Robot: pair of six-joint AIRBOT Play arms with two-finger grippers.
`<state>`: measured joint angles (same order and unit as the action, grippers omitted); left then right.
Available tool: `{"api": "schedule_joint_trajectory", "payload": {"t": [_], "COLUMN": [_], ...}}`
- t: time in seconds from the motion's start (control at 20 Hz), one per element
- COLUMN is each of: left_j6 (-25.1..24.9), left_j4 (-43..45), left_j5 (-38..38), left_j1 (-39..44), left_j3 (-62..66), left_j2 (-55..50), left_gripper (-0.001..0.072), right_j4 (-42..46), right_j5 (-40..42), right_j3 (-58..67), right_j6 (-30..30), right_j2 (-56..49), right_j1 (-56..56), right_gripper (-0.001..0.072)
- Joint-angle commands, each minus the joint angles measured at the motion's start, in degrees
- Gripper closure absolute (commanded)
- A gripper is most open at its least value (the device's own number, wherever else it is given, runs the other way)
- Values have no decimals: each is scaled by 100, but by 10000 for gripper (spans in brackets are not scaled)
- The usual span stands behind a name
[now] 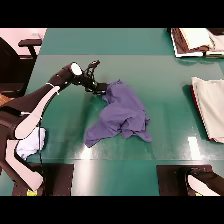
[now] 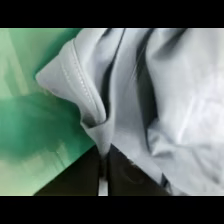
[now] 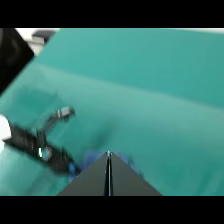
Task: Fold the shirts.
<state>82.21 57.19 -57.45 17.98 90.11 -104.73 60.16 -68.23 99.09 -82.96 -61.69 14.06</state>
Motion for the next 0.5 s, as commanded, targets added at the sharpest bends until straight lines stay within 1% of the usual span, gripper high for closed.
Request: {"api": "schedule_joint_trajectory", "payload": {"t": [0.0,0.1,0.2,0.25,0.3,0.35,0.45], "left_j6": [4,-4,-17,-17,-17,-15,-17], "left_j4": [483,787,1049,1163,1255,1362,1484], "left_j5": [-306,-302,-334,-382,-472,-564,-625], "left_j1": [-328,-603,-813,-874,-916,-922,-920], "left_j3": [385,553,619,621,616,612,612], "left_j2": [170,457,647,691,693,688,688], "left_gripper": [677,677,677,677,677,677,676], "right_j4": [282,433,428,402,341,197,-323], "right_j5": [-848,-999,-931,-868,-850,-855,-697], "right_j3": [-415,-1364,-2597,-3215,-3797,-4387,-5377], "right_j6": [-249,-426,-551,-691,-723,-723,-691], "right_j2": [103,365,623,704,721,671,450], "right_j1": [-118,-302,-518,-581,-625,-627,-566], "right_gripper": [696,696,694,621,356,192,196]}}
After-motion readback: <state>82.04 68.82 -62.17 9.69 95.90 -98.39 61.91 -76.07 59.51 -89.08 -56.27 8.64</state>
